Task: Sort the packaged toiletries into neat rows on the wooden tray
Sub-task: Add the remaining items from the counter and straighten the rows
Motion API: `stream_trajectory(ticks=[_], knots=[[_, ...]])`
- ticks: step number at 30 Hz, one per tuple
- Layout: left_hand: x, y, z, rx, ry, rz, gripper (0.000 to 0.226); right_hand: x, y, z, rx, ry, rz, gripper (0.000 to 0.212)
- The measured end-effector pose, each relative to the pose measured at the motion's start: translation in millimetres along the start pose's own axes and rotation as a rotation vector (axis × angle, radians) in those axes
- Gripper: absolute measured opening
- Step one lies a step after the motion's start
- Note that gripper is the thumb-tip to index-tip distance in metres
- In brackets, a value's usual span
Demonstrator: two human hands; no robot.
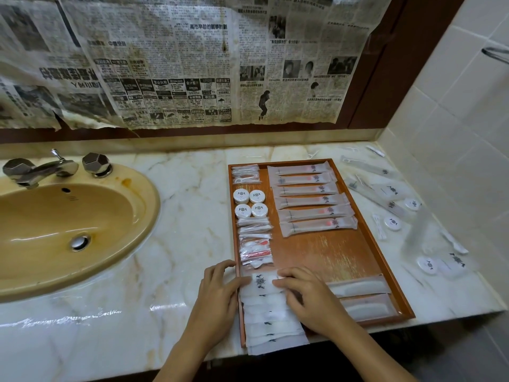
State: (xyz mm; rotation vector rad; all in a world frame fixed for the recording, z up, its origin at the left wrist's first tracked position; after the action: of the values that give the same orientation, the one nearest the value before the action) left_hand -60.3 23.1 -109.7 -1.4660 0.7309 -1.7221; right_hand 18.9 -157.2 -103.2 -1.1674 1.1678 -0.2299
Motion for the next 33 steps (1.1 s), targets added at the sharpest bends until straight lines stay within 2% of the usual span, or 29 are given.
stream_trajectory(ticks=[2, 6, 10, 14, 20, 23, 25, 28, 33], knots=[[-0.5, 0.6, -3.7, 0.011, -0.021, -0.056, 0.046, 1.8, -0.9, -2.8, 0.003, 0.022, 0.034, 0.043], [4.1, -0.4, -9.2, 0.054, -0.051, -0.146, 0.047, 6.4, -7.8, -3.1, 0.030, 0.085, 0.113, 0.037], [6.4, 2.9, -10.2, 0.063, -0.060, -0.161, 0.052, -0.1, -2.8, -4.9, -0.034, 0.074, 0.024, 0.040], [5.8, 4.7, -11.2, 0.054, -0.068, -0.205, 0.055, 2.8, -1.6, -9.0, -0.030, 0.090, 0.049, 0.038], [12.5, -6.6, -10.1, 0.190, -0.120, -0.514, 0.044, 6.5, -17.3, -11.2, 0.102, 0.271, 0.428, 0.036], [27.1, -0.1, -6.5, 0.287, -0.173, -0.841, 0.050, 8.1, -10.3, -17.5, 0.112, 0.380, 0.645, 0.048], [36.4, 6.6, -6.1, 0.331, -0.201, -0.958, 0.047, 3.4, -2.7, -21.7, 0.114, 0.400, 0.733, 0.054], [42.3, 14.1, -8.6, 0.357, -0.230, -0.951, 0.048, -5.9, 10.8, -28.4, 0.087, 0.414, 0.815, 0.055], [47.0, 14.9, -10.0, 0.341, -0.221, -0.882, 0.061, -13.7, 11.3, -34.7, 0.113, 0.392, 0.685, 0.051]])
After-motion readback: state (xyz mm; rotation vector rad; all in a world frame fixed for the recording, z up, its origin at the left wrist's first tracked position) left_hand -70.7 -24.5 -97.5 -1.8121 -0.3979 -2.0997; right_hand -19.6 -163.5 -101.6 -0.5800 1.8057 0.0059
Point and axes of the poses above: each hand's wrist, its own z-axis towards the middle knuckle, its own y-axis out of the palm, x = y × z, the point moved 9 cm from there along z, towards the middle knuckle, and after that the axes turned 7 degrees about y, right-handed, at the moved point
